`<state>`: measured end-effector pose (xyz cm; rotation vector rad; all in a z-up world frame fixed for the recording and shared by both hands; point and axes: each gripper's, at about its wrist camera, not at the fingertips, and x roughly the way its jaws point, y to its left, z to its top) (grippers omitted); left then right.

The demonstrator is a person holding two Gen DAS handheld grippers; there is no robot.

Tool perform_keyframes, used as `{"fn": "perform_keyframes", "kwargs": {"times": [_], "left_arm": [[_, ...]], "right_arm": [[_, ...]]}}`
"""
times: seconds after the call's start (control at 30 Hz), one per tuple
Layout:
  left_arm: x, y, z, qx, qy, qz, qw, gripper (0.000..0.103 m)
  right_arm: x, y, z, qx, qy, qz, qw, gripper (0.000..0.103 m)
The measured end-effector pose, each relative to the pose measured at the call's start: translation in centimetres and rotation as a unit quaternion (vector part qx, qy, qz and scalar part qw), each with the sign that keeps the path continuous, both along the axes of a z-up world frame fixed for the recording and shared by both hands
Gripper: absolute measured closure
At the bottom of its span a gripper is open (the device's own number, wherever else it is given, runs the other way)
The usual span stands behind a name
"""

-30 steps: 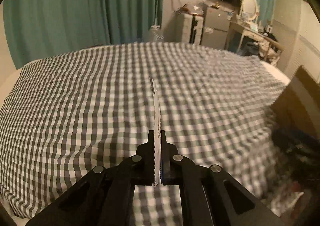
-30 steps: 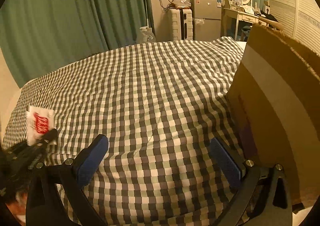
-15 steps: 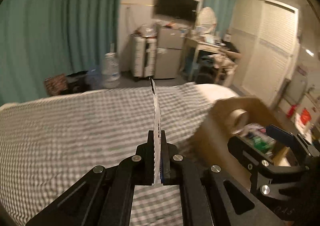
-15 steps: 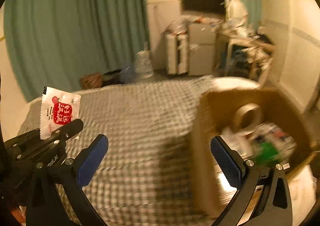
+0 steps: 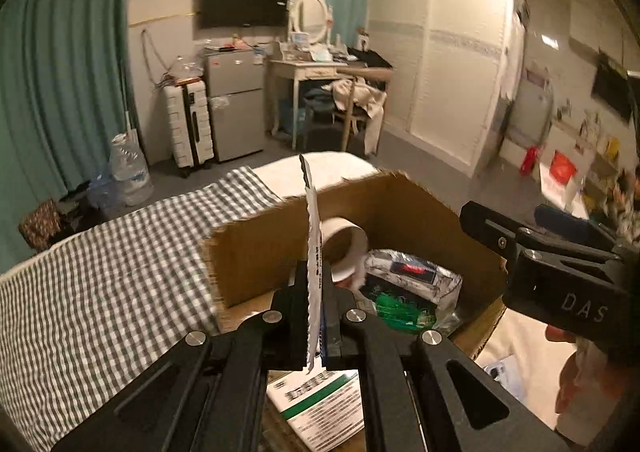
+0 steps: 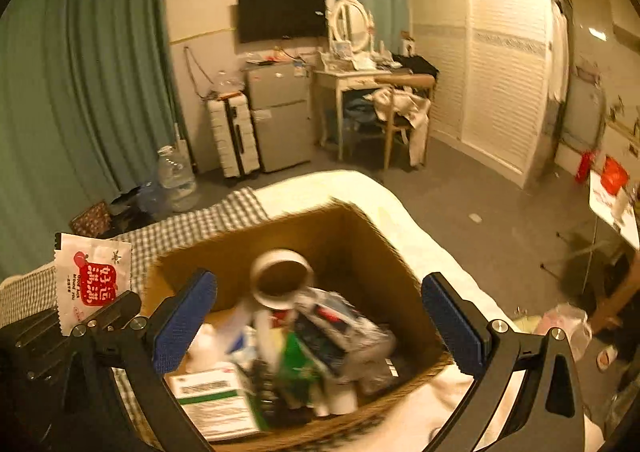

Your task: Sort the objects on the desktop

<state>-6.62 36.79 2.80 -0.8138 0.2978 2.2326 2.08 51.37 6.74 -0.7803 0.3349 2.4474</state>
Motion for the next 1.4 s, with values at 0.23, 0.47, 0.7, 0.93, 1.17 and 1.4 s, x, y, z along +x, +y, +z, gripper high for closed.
{"fn": "perform_keyframes", "kwargs": {"times": [0.23, 0.47, 0.7, 0.93, 1.17, 1.4], "left_arm": [[0.5, 0.1, -1.1, -0.028, 0.012, 0.061, 0.9977, 0.001], [0.8, -7.0, 1.2, -0.027, 0.026, 0.177, 0.9836, 0.000], [3.6, -17.6, 1.7, 0.005, 0.050, 0.306, 0.9508, 0.000], [5.3, -23.3, -0.9, 0.010, 0.013, 0.348, 0.9374, 0.000], [4.6, -25.4, -1.7, 0.006, 0.001, 0.361, 0.9327, 0.000], [4.5, -25.2, -1.2, 0.002, 0.025, 0.357, 0.9339, 0.000]], "right_arm": [[1.6, 2.6, -2.3, -0.028, -0.012, -0.012, 0.999, 0.000], [3.2, 0.3, -1.5, -0.031, 0.012, 0.018, 0.999, 0.000], [3.3, -7.1, -1.0, -0.019, 0.039, 0.125, 0.991, 0.000], [2.0, -16.0, -2.8, 0.027, 0.033, 0.243, 0.969, 0.000], [0.7, -17.3, -2.9, 0.027, 0.021, 0.251, 0.967, 0.000], [-0.1, -16.8, -3.9, 0.020, 0.001, 0.239, 0.971, 0.000]]}}
